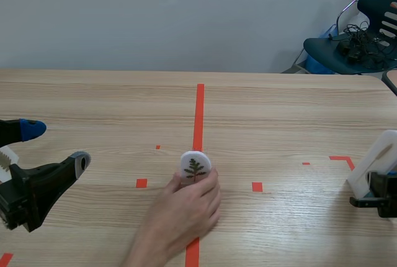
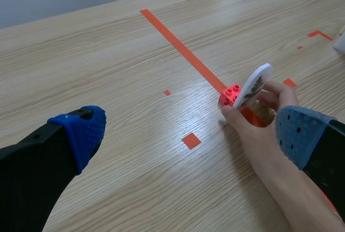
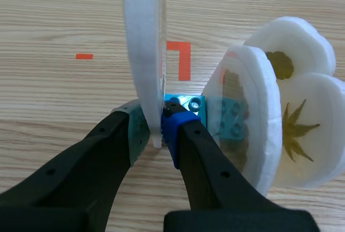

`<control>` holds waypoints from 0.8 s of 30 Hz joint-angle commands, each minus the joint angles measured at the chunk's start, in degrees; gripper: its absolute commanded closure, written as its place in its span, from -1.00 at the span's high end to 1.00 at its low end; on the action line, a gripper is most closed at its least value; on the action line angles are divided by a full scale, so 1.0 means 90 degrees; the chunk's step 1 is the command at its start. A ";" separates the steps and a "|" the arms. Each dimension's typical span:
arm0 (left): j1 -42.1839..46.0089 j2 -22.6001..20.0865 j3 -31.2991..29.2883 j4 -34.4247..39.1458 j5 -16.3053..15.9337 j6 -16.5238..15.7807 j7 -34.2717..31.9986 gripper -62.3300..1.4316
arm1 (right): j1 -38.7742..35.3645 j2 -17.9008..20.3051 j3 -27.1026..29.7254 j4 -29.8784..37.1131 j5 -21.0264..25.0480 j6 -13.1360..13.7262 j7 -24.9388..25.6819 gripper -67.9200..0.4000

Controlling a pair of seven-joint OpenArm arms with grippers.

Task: Do the leaf sorting experiment

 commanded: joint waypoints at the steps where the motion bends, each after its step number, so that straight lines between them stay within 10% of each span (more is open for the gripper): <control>1: -0.0053 -0.0056 -0.0017 0.0070 -0.0085 -0.0012 -0.0109 1.00 | -0.0027 0.0051 0.0017 0.0124 -0.0012 -0.0032 0.0029 -0.83; 13: -0.0053 -0.0053 -0.0017 0.0070 -0.0085 -0.0012 -0.0112 1.00 | -0.0049 0.0262 0.0231 0.0731 0.0061 0.0381 0.0260 0.27; 24: -0.0231 -0.0053 -0.0017 0.0070 -0.0087 -0.0015 -0.0153 1.00 | -0.0102 0.0656 0.0831 0.3373 0.1734 0.1059 -0.1938 0.61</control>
